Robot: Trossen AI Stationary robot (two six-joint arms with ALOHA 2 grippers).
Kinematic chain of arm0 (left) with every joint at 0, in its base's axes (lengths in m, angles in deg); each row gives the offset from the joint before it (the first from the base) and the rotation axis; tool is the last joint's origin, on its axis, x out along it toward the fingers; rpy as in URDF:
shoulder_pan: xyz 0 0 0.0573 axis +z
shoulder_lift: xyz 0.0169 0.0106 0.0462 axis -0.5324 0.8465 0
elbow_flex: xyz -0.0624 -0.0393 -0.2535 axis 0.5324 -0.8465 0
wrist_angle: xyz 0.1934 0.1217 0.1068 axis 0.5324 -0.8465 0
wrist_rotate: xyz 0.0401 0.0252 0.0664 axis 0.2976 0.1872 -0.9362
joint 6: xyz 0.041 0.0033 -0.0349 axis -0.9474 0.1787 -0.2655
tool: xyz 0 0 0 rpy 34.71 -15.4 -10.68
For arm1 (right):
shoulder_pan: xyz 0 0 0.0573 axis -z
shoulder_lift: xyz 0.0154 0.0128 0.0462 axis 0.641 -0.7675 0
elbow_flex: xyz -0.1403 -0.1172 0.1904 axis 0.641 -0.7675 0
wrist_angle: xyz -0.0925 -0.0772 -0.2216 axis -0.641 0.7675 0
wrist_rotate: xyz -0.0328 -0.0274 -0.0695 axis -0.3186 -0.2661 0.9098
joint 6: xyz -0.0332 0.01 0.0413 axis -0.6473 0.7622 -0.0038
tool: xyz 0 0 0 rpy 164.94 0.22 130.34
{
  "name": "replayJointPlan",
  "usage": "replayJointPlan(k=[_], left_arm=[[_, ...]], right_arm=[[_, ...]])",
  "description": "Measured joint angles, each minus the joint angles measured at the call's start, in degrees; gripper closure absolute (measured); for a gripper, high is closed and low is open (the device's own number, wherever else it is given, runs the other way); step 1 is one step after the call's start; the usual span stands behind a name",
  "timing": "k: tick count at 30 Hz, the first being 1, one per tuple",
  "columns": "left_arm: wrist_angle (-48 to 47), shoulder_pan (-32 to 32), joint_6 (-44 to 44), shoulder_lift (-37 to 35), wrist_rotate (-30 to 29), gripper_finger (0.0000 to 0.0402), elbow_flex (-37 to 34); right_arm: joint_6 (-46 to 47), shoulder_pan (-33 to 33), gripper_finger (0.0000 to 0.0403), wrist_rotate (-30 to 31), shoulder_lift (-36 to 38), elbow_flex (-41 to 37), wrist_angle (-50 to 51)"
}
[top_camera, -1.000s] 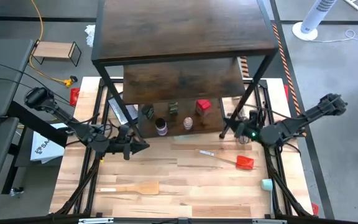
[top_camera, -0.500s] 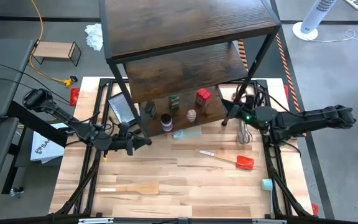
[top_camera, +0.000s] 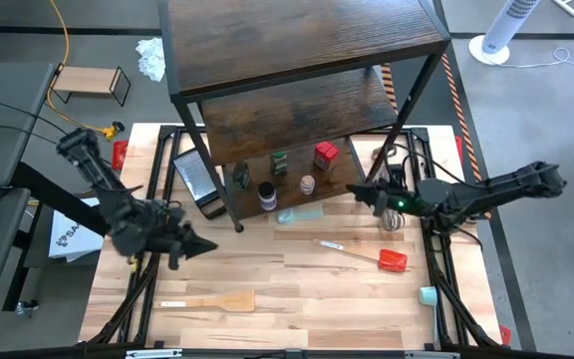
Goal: Shelf spices
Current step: Remove the green seasoning can from the shelf
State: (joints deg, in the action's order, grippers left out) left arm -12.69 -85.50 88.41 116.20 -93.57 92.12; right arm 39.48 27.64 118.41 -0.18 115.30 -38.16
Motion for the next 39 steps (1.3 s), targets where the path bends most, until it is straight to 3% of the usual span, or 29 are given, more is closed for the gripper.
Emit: replayJointPlan(k=[5, 7, 9, 15, 20, 23, 27, 32, 35, 39], left_arm=[[-13.1, -6.6, 9.0, -4.9, -25.8, 0.0402, 0.2], [-18.6, -5.7, 13.5, -6.6, -30.9, 0.0402, 0.2], [-22.8, -3.1, 16.8, -8.1, -31.8, 0.0402, 0.2], [-31.8, 9.3, 26.8, -10.8, -27.3, 0.0402, 0.2], [-34.0, 20.1, 27.2, -10.6, -13.9, 0.0382, 0.2], [-32.5, 24.4, 25.2, -9.7, -9.7, 0.0341, 0.2], [-29.6, 29.1, 21.2, -8.9, -8.9, 0.0263, 0.2], [-24.5, 35.2, 11.4, -6.9, -2.2, 0.0168, 0.2], [-18.0, 38.5, 4.3, -4.9, 0.7, 0.0133, 0.2], [-12.2, 42.9, -0.4, -1.9, 4.6, 0.0120, 0.2]], right_arm=[[0.0, -2.7, 0.0403, 3.0, 0.0, 0.0, 0.1], [0.0, -2.9, 0.0403, 3.2, 0.0, 0.0, 0.1], [0.0, -2.9, 0.0403, 3.2, 0.0, 0.0, 0.1], [0.3, -2.9, 0.0403, 3.2, -0.1, 0.0, 0.1], [0.5, -2.9, 0.0403, 3.2, -0.1, 0.0, 0.1], [0.5, -2.9, 0.0403, 3.2, -0.1, 0.0, 0.1], [0.5, -2.9, 0.0403, 3.1, -0.2, 0.0, 0.1], [0.5, -2.9, 0.0403, 3.0, -0.2, 0.0, 0.1], [0.5, -2.9, 0.0403, 2.9, -0.2, 0.0, 0.1], [1.6, -2.9, 0.0403, 2.4, -0.2, 0.0, 0.1]])
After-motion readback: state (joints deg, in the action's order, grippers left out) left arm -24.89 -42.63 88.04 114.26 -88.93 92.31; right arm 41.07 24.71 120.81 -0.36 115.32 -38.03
